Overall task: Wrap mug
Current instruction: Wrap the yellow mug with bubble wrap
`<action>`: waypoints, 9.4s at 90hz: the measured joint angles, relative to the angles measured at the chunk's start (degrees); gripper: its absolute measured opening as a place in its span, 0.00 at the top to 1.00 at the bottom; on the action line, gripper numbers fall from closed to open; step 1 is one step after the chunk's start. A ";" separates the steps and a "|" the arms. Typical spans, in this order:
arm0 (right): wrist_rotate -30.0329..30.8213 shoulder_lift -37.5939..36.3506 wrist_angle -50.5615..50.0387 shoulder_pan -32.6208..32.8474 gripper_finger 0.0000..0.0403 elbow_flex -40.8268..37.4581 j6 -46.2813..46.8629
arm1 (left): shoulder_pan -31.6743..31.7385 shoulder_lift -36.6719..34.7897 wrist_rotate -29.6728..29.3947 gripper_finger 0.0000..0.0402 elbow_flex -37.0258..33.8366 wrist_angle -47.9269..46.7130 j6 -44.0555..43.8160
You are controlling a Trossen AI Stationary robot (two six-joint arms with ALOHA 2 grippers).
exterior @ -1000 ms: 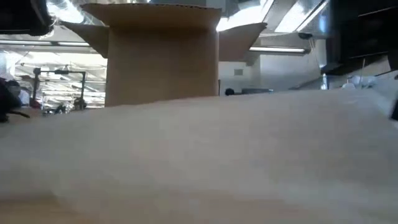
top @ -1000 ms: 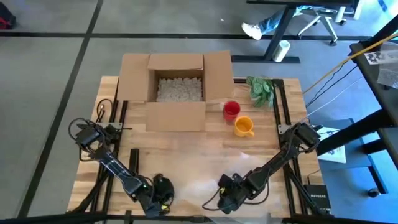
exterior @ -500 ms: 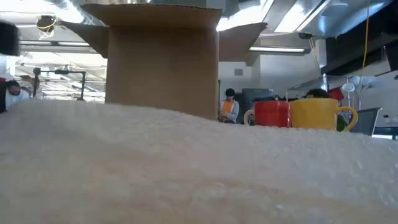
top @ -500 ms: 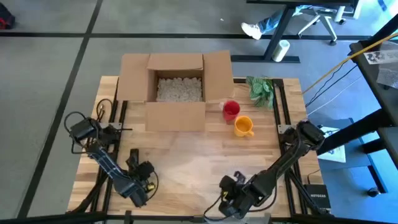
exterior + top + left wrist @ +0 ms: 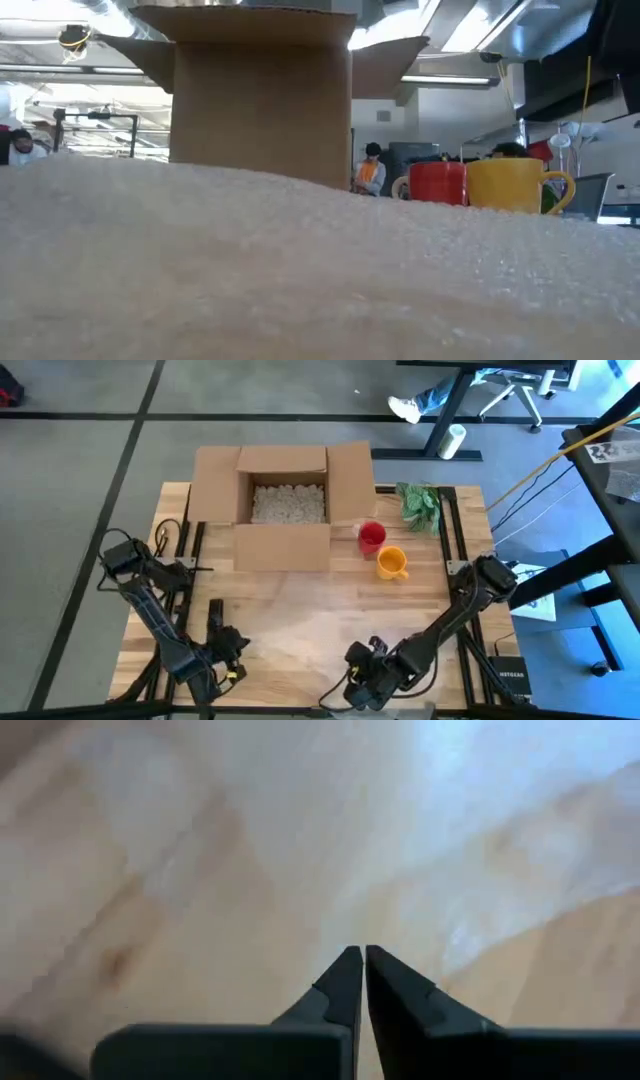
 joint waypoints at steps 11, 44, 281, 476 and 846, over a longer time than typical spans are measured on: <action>-0.38 1.55 -0.09 0.67 1.00 0.00 2.05 | 1.87 -0.01 -1.88 1.00 0.02 5.90 9.14; -0.60 3.83 4.24 1.74 1.00 0.02 6.80 | 12.61 -0.08 2.96 1.00 -4.05 22.74 34.24; 17.01 -56.86 6.41 -10.93 1.00 -45.99 -23.18 | 14.39 -33.32 6.60 1.00 -38.36 60.36 49.88; -9.44 -38.60 -14.85 -33.97 0.99 -18.79 -43.45 | 18.07 -33.34 10.03 1.00 -38.36 62.71 50.68; 2.63 -9.56 -8.48 27.94 0.71 -22.01 44.20 | 16.81 -33.28 10.01 1.00 -38.36 55.48 40.47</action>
